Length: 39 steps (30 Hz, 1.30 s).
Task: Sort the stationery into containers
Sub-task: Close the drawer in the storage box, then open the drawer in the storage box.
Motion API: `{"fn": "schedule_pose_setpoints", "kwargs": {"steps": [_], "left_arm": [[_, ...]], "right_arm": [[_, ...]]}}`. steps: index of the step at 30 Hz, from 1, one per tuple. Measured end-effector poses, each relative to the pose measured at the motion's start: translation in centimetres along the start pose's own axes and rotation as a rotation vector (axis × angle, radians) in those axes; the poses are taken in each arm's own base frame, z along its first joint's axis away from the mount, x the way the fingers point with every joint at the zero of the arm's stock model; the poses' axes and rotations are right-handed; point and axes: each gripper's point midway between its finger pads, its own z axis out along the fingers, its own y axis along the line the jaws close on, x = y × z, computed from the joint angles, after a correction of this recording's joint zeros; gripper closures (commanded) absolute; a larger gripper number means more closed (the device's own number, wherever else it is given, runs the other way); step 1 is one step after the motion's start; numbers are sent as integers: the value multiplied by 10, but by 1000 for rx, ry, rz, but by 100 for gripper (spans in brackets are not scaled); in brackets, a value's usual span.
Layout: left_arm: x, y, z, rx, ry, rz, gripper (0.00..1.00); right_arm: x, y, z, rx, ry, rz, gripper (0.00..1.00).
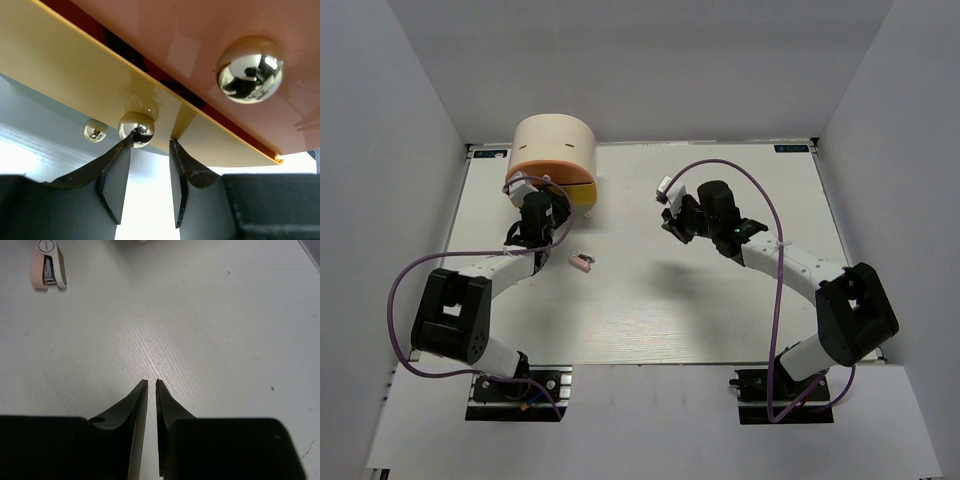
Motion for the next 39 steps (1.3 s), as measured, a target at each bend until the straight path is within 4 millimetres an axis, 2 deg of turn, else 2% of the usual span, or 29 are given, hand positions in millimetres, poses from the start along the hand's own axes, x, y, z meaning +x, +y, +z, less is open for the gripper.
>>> {"fn": "schedule_pose_setpoints", "kwargs": {"steps": [3, 12, 20, 24, 25, 27, 28, 29, 33, 34, 36, 38, 39], "left_arm": [[-2, -2, 1, 8, -8, -12, 53], [-9, -3, 3, -2, -41, -41, 44], [-9, -2, 5, -7, -49, -53, 41], [-9, -3, 5, -5, -49, -58, 48], [-9, -3, 4, -3, -50, -59, 54], [-7, -1, -2, 3, -47, -65, 60], [-7, 1, -7, 7, -49, -72, 68], [-5, 5, -13, 5, -46, -82, 70], [3, 25, -43, -4, -38, -131, 70], [5, 29, -48, -8, -34, -147, 67], [13, 38, -54, -25, -19, -173, 48], [23, 48, -56, -55, 5, -202, 36], [28, 51, -56, -68, 19, -218, 34]], "right_arm": [[0, 0, 0, 0, 0, 0, 82], [1, -1, 0, 1, 1, 2, 82], [1, 0, 0, -5, 0, 3, 82], [1, 1, 0, -8, 0, 3, 82], [1, 1, 0, -9, 0, 3, 82], [2, 1, 0, -9, 2, 4, 82], [3, 1, 0, -10, 4, 4, 82], [4, 2, 0, -11, 6, 5, 82], [8, 4, 0, -19, 15, 10, 82], [9, 5, 0, -22, 17, 10, 82], [10, 6, 0, -26, 18, 12, 82], [10, 7, 0, -29, 18, 12, 82], [10, 7, 0, -29, 17, 12, 82]]}}
